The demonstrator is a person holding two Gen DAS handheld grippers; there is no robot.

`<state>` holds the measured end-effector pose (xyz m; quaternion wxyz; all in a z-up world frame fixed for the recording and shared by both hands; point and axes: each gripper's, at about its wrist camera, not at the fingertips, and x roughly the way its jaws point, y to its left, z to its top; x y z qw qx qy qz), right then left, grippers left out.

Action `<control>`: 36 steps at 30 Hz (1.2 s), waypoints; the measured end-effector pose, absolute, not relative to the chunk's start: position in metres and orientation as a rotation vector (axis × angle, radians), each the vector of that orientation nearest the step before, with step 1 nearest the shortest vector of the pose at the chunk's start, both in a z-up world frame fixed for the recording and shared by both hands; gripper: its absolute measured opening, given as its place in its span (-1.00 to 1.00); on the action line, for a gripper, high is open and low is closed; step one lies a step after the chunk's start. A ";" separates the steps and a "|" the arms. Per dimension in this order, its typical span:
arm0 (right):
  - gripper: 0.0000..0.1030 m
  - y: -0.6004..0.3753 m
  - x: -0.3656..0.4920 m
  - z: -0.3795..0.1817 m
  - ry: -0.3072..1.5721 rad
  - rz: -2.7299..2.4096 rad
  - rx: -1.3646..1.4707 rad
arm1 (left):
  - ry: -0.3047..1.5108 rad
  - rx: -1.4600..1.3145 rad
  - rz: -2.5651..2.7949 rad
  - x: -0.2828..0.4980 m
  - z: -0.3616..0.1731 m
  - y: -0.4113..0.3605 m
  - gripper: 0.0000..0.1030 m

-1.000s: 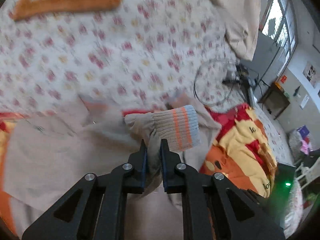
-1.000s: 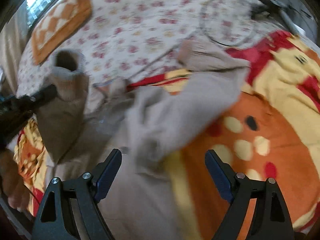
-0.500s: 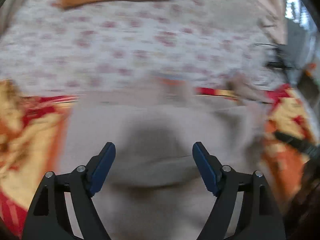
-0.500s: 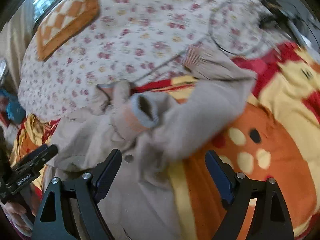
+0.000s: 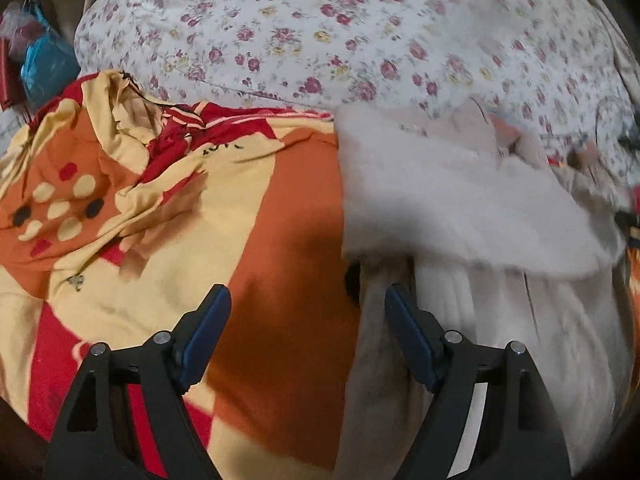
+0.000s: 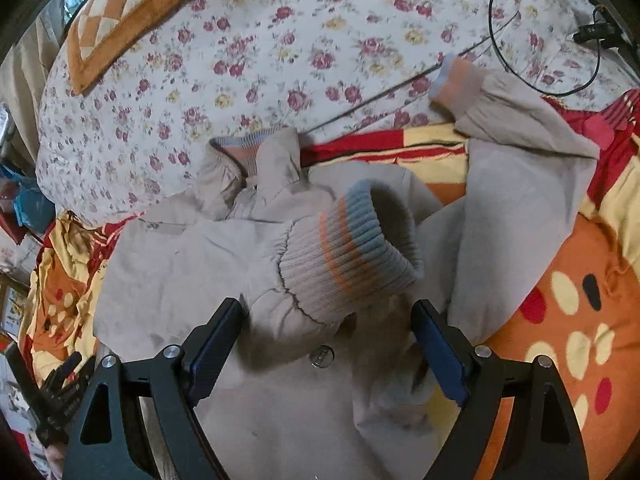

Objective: Fold large clothes

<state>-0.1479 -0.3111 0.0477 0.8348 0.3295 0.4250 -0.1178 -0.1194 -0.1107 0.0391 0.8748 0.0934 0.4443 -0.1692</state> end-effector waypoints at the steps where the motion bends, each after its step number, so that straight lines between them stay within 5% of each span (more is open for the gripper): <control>1: 0.70 -0.311 -0.146 0.046 0.903 -0.249 0.703 | 0.927 0.187 -0.352 -0.115 0.036 -0.115 0.54; 6: 0.70 -0.320 -0.141 0.032 0.926 -0.256 0.793 | 0.986 0.178 -0.314 -0.089 0.014 -0.132 0.51; 8: 0.66 -0.321 -0.139 0.029 0.915 -0.250 0.810 | 0.978 0.112 -0.314 -0.083 0.016 -0.126 0.06; 9: 0.58 -0.321 -0.137 0.028 0.900 -0.246 0.799 | 0.989 0.075 -0.322 -0.078 0.018 -0.122 -0.31; 11: -0.07 -0.318 -0.129 0.031 0.893 -0.257 0.734 | 1.018 -0.003 -0.350 -0.070 0.023 -0.114 -0.50; 13: -0.19 -0.313 -0.121 0.037 0.875 -0.237 0.698 | 0.980 0.002 -0.344 -0.071 0.036 -0.111 -0.68; 18: -0.26 -0.292 -0.121 0.055 0.778 -0.203 0.572 | 0.904 0.045 -0.319 -0.082 0.046 -0.107 -0.68; 23: -0.24 -0.284 -0.111 0.012 0.897 -0.203 0.548 | 0.988 0.028 -0.292 -0.079 0.013 -0.104 -0.66; 28: 0.14 -0.300 -0.144 0.038 0.866 -0.228 0.580 | 0.970 0.024 -0.297 -0.090 0.033 -0.095 0.20; 36: 0.21 -0.318 -0.180 0.081 0.765 -0.352 0.563 | 0.831 0.113 -0.287 -0.116 0.081 -0.113 0.35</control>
